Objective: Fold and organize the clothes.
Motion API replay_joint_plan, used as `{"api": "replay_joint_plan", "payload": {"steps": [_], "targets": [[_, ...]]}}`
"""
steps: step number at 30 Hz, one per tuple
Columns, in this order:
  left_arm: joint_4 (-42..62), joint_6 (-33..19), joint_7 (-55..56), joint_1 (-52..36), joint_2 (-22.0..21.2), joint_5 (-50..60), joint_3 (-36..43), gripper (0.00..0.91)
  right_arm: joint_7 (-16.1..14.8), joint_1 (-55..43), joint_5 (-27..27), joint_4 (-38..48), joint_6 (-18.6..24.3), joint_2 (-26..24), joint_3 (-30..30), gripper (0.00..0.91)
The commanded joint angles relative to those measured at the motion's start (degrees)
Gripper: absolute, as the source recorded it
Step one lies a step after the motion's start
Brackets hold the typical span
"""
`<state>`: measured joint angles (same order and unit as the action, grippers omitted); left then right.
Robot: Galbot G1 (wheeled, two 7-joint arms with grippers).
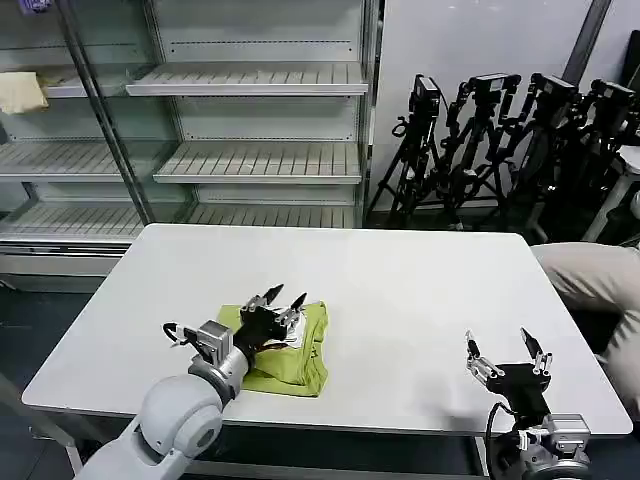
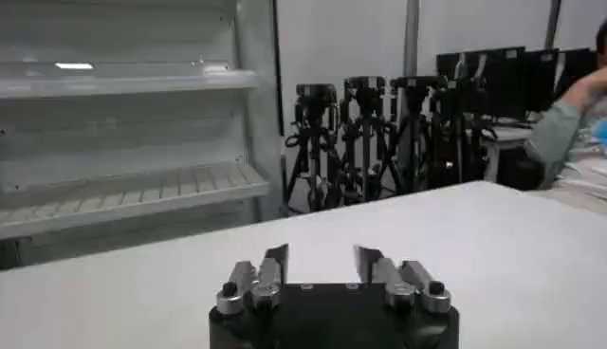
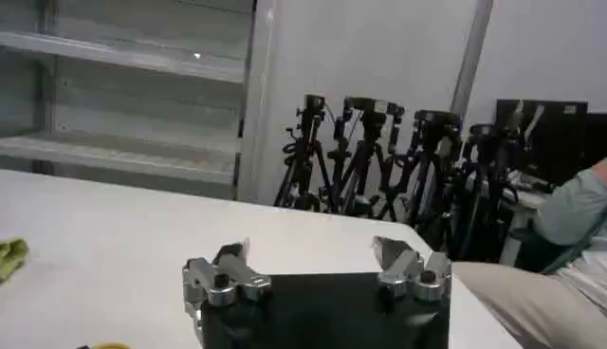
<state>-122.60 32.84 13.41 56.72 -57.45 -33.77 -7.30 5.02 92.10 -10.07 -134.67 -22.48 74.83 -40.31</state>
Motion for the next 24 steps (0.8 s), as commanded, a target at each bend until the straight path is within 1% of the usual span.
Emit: {"api": "replay_joint_plan", "payload": {"steps": [1,3,4,6,9,11,17,24], "targets": [[1.27,-0.71,-0.84,6.09,3.28,2.74,-12.31,0.907,-0.02,-0.49,0.14,0.22,0.28,0.23,0.64,0.907],[3.2,-0.89,-0.6,8.77,3.55,2.71,-14.42,0.907,-0.03,-1.03,0.18,0.28,0.41,0.47,0.92,0.907],[4.62,-0.86,-0.61,10.44,3.56,2.69,-16.77,0.907,-0.06,-1.38,0.16,0.3,0.47,0.65,1.0,0.907],[6.62,0.25,-0.17,12.92,3.5,1.4,-18.48,0.907,-0.05,-1.93,0.15,0.37,0.46,1.09,1.04,0.907],[7.8,0.28,0.14,16.3,3.37,-4.08,-19.19,0.907,-0.05,-2.3,0.19,0.38,0.47,1.8,1.22,0.907],[8.49,0.27,-0.27,17.96,2.82,-4.2,-19.13,0.907,-0.04,-2.35,0.25,0.29,0.49,2.25,1.44,0.907],[10.84,0.2,-3.1,18.31,2.63,-8.27,-20.95,0.907,-0.09,-2.61,0.93,0.45,1.2,3.78,2.01,0.907],[13.18,0.17,-5.59,16.22,2.63,-9.19,-19.33,0.907,-0.13,-3.31,1.53,0.68,1.25,4.53,2.22,0.907]]}}
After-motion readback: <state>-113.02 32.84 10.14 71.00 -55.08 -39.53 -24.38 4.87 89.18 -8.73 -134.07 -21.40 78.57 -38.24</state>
